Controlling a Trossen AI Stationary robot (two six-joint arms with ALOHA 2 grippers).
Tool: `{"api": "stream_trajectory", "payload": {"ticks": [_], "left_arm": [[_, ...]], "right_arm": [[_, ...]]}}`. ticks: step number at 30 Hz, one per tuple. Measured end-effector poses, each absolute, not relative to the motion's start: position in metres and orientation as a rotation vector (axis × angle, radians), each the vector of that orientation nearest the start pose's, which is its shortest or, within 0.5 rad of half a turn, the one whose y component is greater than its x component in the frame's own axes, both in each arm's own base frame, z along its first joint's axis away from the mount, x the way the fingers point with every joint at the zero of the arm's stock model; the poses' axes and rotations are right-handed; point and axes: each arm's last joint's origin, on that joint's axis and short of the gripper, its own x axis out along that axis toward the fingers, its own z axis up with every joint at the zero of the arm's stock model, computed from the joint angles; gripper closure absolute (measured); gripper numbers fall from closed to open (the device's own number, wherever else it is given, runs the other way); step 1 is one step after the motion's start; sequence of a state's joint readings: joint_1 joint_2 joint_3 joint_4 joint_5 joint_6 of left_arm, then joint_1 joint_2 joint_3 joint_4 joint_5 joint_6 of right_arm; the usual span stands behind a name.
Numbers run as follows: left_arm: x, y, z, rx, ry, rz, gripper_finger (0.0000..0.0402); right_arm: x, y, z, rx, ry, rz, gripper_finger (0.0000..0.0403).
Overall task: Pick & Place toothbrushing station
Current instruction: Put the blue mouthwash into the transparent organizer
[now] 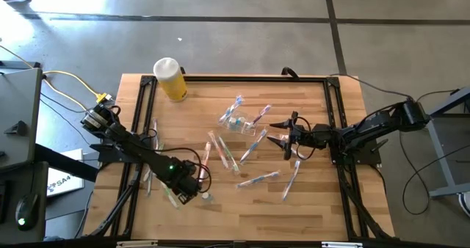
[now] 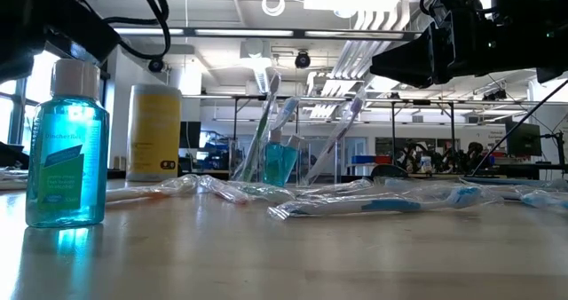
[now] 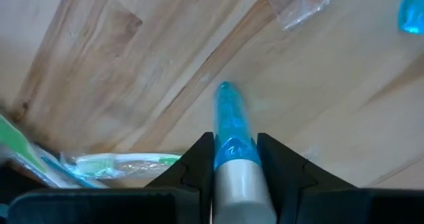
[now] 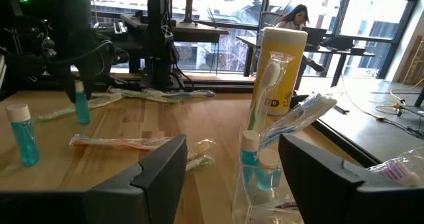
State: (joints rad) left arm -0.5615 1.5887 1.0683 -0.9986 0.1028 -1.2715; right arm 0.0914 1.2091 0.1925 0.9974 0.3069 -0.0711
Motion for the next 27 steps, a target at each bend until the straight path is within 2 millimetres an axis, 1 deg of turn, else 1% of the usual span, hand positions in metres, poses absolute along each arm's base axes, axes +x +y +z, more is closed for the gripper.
{"api": "stream_trajectory", "payload": {"ticks": [4,6,10,14,18,22,25,27], "left_arm": [[0.233,-0.139,0.203,-0.567,1.565,0.396,0.0318],[0.237,-0.131,0.210,-0.513,1.584,0.365,0.0318],[0.245,-0.111,0.239,-0.417,1.616,0.395,0.0318],[0.255,-0.086,0.281,-0.288,1.580,0.407,0.0318],[0.275,-0.059,0.324,-0.182,1.403,0.296,0.0318],[0.300,-0.029,0.358,-0.058,1.184,0.212,0.0318],[0.320,-0.005,0.369,-0.010,1.056,0.195,0.0318],[0.332,0.011,0.367,0.012,1.035,0.206,0.0318]], "right_arm": [[0.202,0.010,0.172,-0.078,0.026,-0.214,0.0172],[0.202,0.010,0.172,-0.078,0.025,-0.216,0.0172],[0.202,0.010,0.172,-0.076,0.024,-0.217,0.0172],[0.202,0.010,0.172,-0.075,0.025,-0.218,0.0172],[0.202,0.010,0.172,-0.075,0.025,-0.220,0.0172],[0.202,0.010,0.172,-0.078,0.026,-0.220,0.0172],[0.202,0.010,0.171,-0.079,0.035,-0.219,0.0172],[0.202,0.010,0.171,-0.081,0.040,-0.219,0.0172]]}}
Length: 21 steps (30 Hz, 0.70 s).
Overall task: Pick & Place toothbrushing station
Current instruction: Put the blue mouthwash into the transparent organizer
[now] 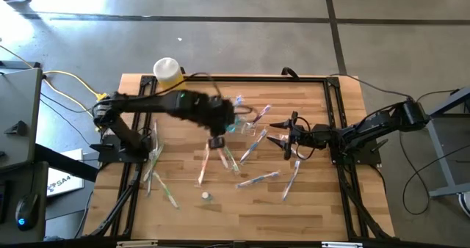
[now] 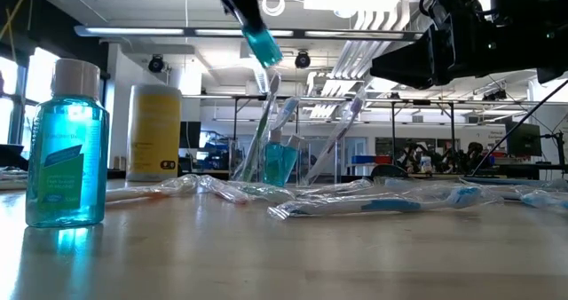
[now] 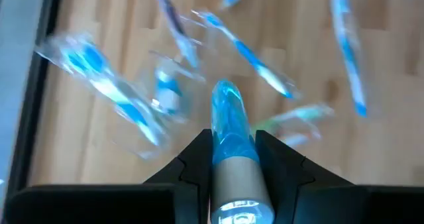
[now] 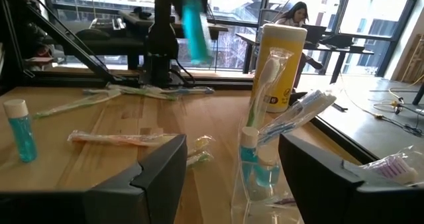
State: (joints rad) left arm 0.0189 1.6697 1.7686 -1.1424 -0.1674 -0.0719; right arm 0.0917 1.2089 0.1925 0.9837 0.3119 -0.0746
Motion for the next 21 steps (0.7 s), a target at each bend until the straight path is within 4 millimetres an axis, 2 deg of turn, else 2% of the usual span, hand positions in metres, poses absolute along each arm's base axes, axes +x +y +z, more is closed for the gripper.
{"api": "stream_trajectory", "payload": {"ticks": [5,9,14,21], "left_arm": [[0.363,0.043,0.340,0.015,1.108,0.197,0.0318],[0.382,0.053,0.319,0.008,1.186,0.154,0.0318],[0.393,0.053,0.314,0.025,1.184,0.088,0.0318],[0.398,0.054,0.314,0.033,1.143,0.088,0.0318]], "right_arm": [[0.202,0.010,0.168,-0.086,0.062,-0.218,0.0172],[0.201,0.009,0.166,-0.097,0.087,-0.221,0.0172],[0.201,0.009,0.165,-0.105,0.102,-0.223,0.0172],[0.201,0.009,0.164,-0.125,0.112,-0.221,0.0172]]}}
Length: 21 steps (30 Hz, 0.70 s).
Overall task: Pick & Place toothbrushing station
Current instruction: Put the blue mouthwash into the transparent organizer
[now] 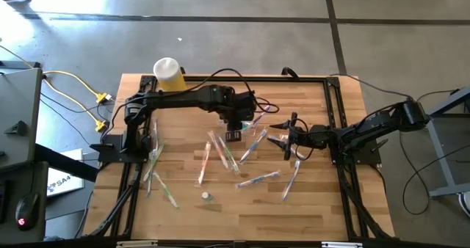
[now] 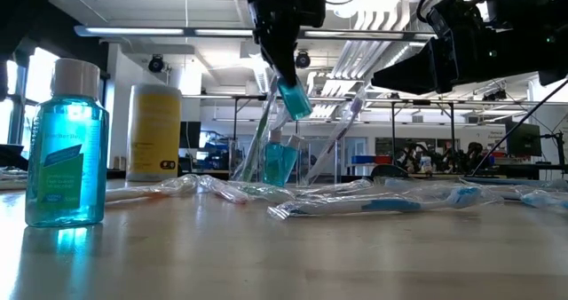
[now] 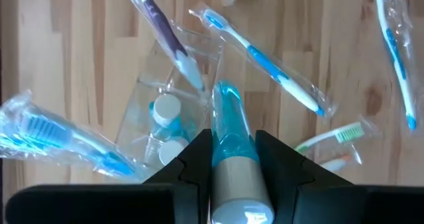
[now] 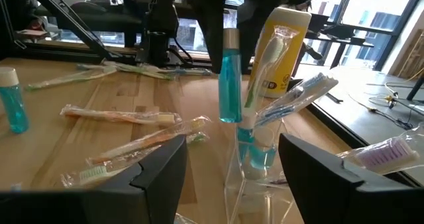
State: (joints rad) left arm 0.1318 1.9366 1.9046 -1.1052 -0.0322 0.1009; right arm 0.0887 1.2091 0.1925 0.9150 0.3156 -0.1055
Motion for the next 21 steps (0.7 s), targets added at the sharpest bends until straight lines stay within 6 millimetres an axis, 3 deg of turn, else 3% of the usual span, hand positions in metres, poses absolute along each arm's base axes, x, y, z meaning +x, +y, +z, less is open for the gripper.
{"api": "stream_trajectory", "payload": {"ticks": [4,13,21], "left_arm": [[0.399,0.054,0.314,0.034,1.135,0.090,0.0318],[0.410,0.064,0.286,0.002,1.224,0.133,0.0318],[0.411,0.076,0.284,-0.013,1.219,0.188,0.0318]], "right_arm": [[0.201,0.009,0.164,-0.125,0.111,-0.221,0.0172],[0.201,0.009,0.164,-0.124,0.111,-0.221,0.0172],[0.201,0.009,0.163,-0.124,0.120,-0.221,0.0172]]}}
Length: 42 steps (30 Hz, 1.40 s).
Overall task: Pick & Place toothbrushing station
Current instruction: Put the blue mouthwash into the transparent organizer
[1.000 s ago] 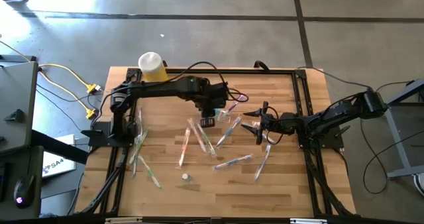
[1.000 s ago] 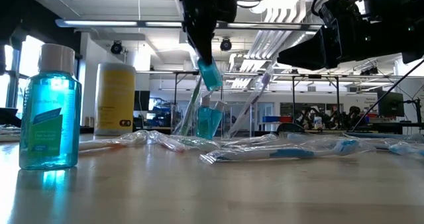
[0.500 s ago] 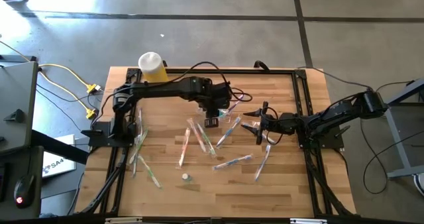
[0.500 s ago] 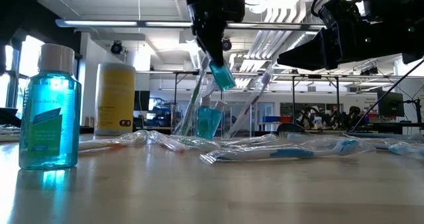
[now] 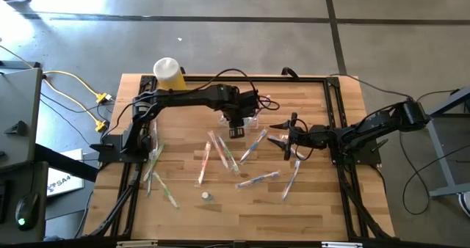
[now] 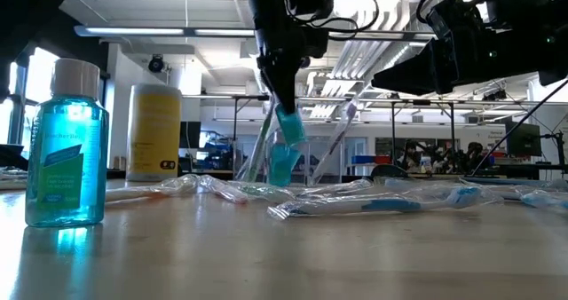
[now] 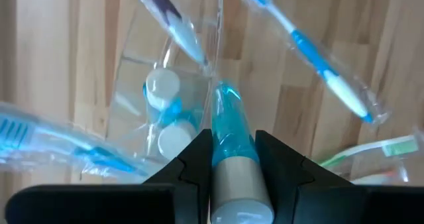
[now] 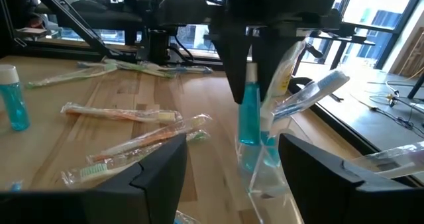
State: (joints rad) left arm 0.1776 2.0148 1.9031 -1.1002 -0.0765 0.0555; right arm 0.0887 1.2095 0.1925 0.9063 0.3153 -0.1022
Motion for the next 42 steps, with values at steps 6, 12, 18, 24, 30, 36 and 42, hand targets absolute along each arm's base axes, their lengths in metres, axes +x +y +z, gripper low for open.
{"api": "stream_trajectory", "payload": {"ticks": [6,12,18,24,30,36,42], "left_arm": [[0.413,0.076,0.296,-0.016,1.171,0.191,0.0318],[0.415,0.078,0.299,0.013,1.147,0.231,0.0318],[0.416,0.081,0.301,0.071,1.126,0.340,0.0318],[0.414,0.084,0.301,0.076,1.138,0.429,0.0318],[0.405,0.095,0.298,-0.012,1.186,0.501,0.0318],[0.399,0.101,0.296,-0.058,1.228,0.529,0.0318],[0.402,0.100,0.290,-0.120,1.248,0.469,0.0318]], "right_arm": [[0.201,0.009,0.163,-0.128,0.126,-0.220,0.0172],[0.201,0.009,0.162,-0.129,0.130,-0.220,0.0172],[0.201,0.009,0.162,-0.128,0.133,-0.220,0.0172],[0.201,0.009,0.162,-0.126,0.133,-0.220,0.0172],[0.201,0.009,0.162,-0.126,0.133,-0.220,0.0172],[0.201,0.009,0.162,-0.126,0.133,-0.220,0.0172],[0.201,0.009,0.162,-0.126,0.134,-0.220,0.0172]]}}
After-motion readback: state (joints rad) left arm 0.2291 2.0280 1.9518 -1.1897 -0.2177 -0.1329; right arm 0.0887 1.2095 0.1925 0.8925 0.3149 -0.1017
